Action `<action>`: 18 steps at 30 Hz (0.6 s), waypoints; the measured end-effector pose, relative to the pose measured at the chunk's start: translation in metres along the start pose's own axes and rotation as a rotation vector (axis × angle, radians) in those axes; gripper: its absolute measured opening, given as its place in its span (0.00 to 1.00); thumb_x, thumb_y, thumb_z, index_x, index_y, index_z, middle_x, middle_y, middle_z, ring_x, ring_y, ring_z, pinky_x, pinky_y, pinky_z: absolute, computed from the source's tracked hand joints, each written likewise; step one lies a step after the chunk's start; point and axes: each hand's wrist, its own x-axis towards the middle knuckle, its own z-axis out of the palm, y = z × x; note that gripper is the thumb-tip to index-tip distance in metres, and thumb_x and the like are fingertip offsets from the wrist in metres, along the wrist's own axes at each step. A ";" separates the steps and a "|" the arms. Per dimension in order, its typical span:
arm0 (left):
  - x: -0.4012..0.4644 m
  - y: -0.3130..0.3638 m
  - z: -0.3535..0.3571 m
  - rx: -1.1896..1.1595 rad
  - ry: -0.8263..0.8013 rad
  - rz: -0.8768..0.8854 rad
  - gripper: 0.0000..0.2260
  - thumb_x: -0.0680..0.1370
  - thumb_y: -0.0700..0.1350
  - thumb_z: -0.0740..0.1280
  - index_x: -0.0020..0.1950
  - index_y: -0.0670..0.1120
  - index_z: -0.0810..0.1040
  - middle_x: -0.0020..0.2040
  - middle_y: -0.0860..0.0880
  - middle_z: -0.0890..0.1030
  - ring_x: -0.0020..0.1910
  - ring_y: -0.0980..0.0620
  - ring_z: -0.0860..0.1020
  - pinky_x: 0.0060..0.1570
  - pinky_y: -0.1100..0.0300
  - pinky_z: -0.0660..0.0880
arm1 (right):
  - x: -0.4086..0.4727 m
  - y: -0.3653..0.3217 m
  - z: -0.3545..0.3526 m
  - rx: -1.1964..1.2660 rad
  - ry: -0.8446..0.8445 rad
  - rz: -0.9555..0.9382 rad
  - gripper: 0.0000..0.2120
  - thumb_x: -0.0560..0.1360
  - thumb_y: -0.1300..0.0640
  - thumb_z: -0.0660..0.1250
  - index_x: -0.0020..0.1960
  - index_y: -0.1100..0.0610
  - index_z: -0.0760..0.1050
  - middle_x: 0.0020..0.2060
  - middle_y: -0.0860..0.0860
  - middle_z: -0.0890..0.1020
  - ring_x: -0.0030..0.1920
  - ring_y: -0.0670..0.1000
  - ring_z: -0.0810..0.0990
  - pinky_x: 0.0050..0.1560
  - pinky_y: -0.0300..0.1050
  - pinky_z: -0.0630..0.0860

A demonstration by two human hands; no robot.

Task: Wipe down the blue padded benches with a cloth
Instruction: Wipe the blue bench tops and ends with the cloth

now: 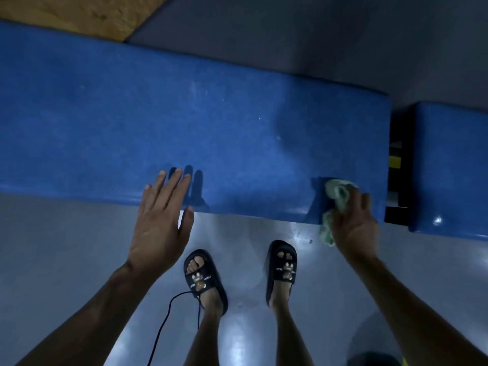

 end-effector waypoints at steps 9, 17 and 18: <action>-0.012 -0.021 -0.004 -0.017 0.016 0.019 0.26 0.81 0.47 0.57 0.80 0.46 0.58 0.80 0.49 0.59 0.80 0.49 0.52 0.77 0.42 0.52 | -0.079 -0.166 0.094 0.338 -0.003 0.063 0.19 0.76 0.57 0.64 0.66 0.51 0.66 0.61 0.55 0.67 0.43 0.57 0.79 0.40 0.29 0.68; -0.012 -0.029 -0.011 0.002 0.008 -0.027 0.26 0.81 0.48 0.55 0.80 0.48 0.57 0.80 0.50 0.59 0.80 0.51 0.51 0.78 0.45 0.51 | -0.061 -0.176 0.087 0.188 -0.213 -0.354 0.20 0.79 0.51 0.64 0.66 0.48 0.60 0.63 0.55 0.67 0.40 0.57 0.82 0.37 0.51 0.82; -0.012 -0.029 -0.012 -0.001 0.009 -0.032 0.27 0.81 0.48 0.55 0.80 0.48 0.56 0.80 0.50 0.59 0.80 0.51 0.51 0.78 0.46 0.50 | -0.055 -0.151 0.078 0.175 -0.171 -0.333 0.18 0.79 0.51 0.61 0.66 0.47 0.60 0.61 0.55 0.70 0.40 0.60 0.82 0.37 0.54 0.81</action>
